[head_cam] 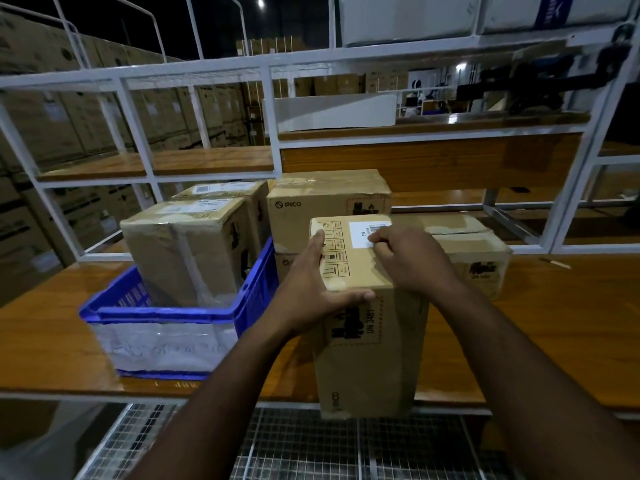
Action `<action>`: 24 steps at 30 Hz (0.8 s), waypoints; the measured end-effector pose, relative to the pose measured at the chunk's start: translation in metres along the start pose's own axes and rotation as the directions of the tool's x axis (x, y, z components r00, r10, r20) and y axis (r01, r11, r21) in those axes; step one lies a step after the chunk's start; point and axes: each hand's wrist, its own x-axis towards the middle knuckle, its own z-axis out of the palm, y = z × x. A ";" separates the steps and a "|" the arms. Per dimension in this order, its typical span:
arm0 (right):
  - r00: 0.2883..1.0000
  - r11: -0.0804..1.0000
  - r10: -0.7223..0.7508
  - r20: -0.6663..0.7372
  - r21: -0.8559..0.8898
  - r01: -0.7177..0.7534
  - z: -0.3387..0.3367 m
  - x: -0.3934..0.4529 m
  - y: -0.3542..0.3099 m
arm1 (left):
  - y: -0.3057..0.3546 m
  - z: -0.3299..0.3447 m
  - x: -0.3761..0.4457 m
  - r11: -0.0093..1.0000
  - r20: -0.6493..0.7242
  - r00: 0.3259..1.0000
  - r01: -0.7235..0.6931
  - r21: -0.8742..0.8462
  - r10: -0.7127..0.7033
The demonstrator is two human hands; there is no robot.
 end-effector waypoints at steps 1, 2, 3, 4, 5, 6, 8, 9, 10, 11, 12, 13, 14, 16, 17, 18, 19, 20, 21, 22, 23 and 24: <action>1.000 1.000 0.009 0.021 0.009 -0.009 0.001 0.002 0.002 | -0.001 0.001 0.002 1.000 -0.004 1.000 -0.002 0.007 0.002; 0.999 1.000 0.018 0.047 0.021 -0.019 0.003 0.003 0.004 | -0.003 0.001 0.002 1.000 -0.008 1.000 -0.006 0.016 0.006; 0.997 0.999 0.025 0.073 0.036 -0.028 0.003 0.004 0.005 | -0.004 0.002 0.003 0.999 -0.014 1.000 -0.015 0.030 0.016; 0.995 0.998 0.030 0.098 0.051 -0.035 0.004 0.004 0.006 | -0.004 0.003 0.003 0.999 -0.022 0.999 -0.030 0.046 0.031; 0.993 0.997 0.034 0.117 0.067 -0.042 0.004 0.003 0.006 | -0.004 0.003 0.002 0.997 -0.033 0.998 -0.044 0.059 0.046; 0.991 0.995 0.038 0.130 0.084 -0.049 0.004 0.003 0.006 | -0.003 0.004 0.001 0.996 -0.046 0.998 -0.049 0.076 0.053; 0.987 0.992 0.046 0.153 0.112 -0.063 0.003 0.002 0.006 | -0.003 0.005 0.000 0.990 -0.083 0.994 -0.057 0.131 0.068; 0.985 0.990 0.051 0.162 0.119 -0.071 0.004 0.002 0.007 | -0.004 0.006 0.000 0.986 -0.102 0.992 -0.057 0.159 0.074; 0.985 0.990 0.053 0.167 0.121 -0.074 0.004 0.003 0.007 | -0.003 0.006 -0.001 0.983 -0.111 0.991 -0.052 0.175 0.073; 0.985 0.991 0.050 0.166 0.111 -0.069 0.004 0.003 0.007 | -0.003 0.006 -0.001 0.983 -0.106 0.992 -0.049 0.175 0.068; 0.986 0.994 0.040 0.161 0.090 -0.055 0.004 0.004 0.008 | -0.002 0.005 -0.001 0.985 -0.089 0.994 -0.053 0.163 0.068; 0.987 0.997 0.024 0.157 0.064 -0.035 0.004 0.004 0.008 | 0.000 0.004 -0.002 0.987 -0.067 0.995 -0.059 0.148 0.070; 0.988 0.999 0.013 0.156 0.043 -0.020 0.004 0.005 0.008 | 0.001 0.003 -0.002 0.987 -0.047 0.997 -0.060 0.149 0.068; 0.986 1.000 0.015 0.164 0.019 -0.018 0.003 0.005 0.007 | 0.002 0.001 -0.001 0.978 -0.016 0.998 -0.048 0.202 0.052; 0.986 1.000 0.023 0.166 0.007 -0.024 0.003 0.005 0.006 | 0.002 0.000 0.000 0.972 -0.010 0.999 -0.042 0.233 0.046; 0.986 1.000 0.028 0.167 -0.008 -0.027 0.003 0.005 0.006 | 0.002 -0.001 0.001 0.966 -0.007 0.999 -0.039 0.257 0.042; 0.985 0.999 0.029 0.167 -0.029 -0.025 0.002 0.005 0.005 | 0.001 -0.002 0.001 0.961 -0.007 0.999 -0.036 0.275 0.040; 0.985 0.998 0.031 0.171 -0.053 -0.022 0.001 0.006 0.004 | 0.002 -0.003 0.002 0.957 -0.006 0.999 -0.034 0.289 0.037; 0.984 0.997 0.033 0.177 -0.075 -0.020 0.001 0.007 0.003 | 0.002 -0.004 0.002 0.953 -0.007 0.999 -0.029 0.301 0.033; 0.982 0.996 0.037 0.185 -0.092 -0.021 0.001 0.009 0.002 | 0.003 -0.004 0.002 0.951 -0.004 1.000 -0.028 0.309 0.031; 0.981 0.994 0.039 0.191 -0.107 -0.019 0.002 0.009 0.000 | 0.003 -0.004 0.002 0.951 -0.002 0.999 -0.032 0.307 0.034; 0.979 0.993 0.037 0.202 -0.121 -0.012 0.003 0.009 -0.004 | 0.001 -0.003 0.002 0.955 -0.001 0.999 -0.037 0.294 0.039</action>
